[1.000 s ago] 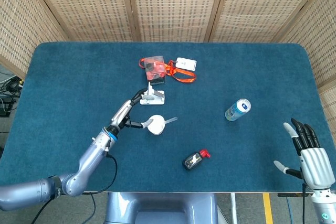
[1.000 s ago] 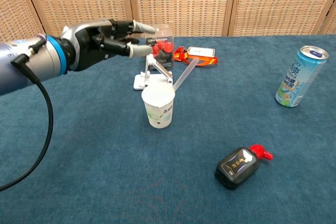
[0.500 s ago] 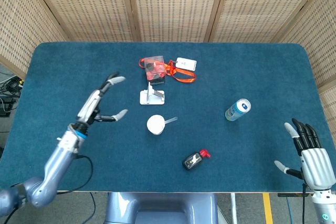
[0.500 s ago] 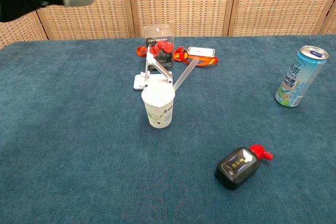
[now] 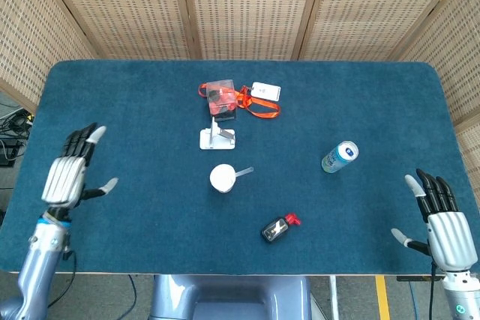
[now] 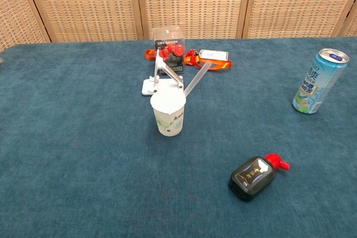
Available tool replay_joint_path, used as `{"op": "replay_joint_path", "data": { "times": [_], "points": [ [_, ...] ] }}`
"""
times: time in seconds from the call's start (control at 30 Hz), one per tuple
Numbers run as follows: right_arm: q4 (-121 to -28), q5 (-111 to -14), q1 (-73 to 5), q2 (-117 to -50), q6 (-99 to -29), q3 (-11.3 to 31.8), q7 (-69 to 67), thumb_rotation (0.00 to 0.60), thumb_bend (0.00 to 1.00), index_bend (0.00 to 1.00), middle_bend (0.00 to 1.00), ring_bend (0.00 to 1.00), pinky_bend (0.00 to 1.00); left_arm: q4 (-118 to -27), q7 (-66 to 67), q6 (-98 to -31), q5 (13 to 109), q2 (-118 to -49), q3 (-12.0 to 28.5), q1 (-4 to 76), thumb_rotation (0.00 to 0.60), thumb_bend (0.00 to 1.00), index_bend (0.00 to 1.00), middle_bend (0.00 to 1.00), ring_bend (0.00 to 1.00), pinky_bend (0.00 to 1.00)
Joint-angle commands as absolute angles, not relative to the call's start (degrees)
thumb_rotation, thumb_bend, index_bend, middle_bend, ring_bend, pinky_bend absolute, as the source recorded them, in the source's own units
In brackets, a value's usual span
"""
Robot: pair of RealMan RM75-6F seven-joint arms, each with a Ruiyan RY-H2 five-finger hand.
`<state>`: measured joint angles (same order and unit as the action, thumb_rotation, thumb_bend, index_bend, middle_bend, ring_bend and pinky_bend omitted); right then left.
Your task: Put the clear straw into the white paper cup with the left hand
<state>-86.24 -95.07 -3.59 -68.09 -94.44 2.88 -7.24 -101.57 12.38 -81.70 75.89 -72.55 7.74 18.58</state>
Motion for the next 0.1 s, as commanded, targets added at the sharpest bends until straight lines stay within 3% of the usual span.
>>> {"op": "replay_joint_path", "data": {
  "times": [0.03,0.1],
  "points": [
    [-86.28,-95.22,-3.63,-68.18,-94.45,2.88,-7.02,0.600,0.09,0.05,0.00,0.00,0.00,-98.15,15.66,-87.01,78.47,-74.23,3.44,13.46,0.600,0.16,0.00,0.00,0.00,0.00],
    [-86.11,-95.28,-3.66,-68.29,-94.45,2.88,-6.81,0.600,0.09,0.05,0.00,0.00,0.00,-97.65,15.36,-87.58,78.55,-74.11,3.01,12.60,0.600,0.10,0.00,0.00,0.00,0.00]
  ]
}}
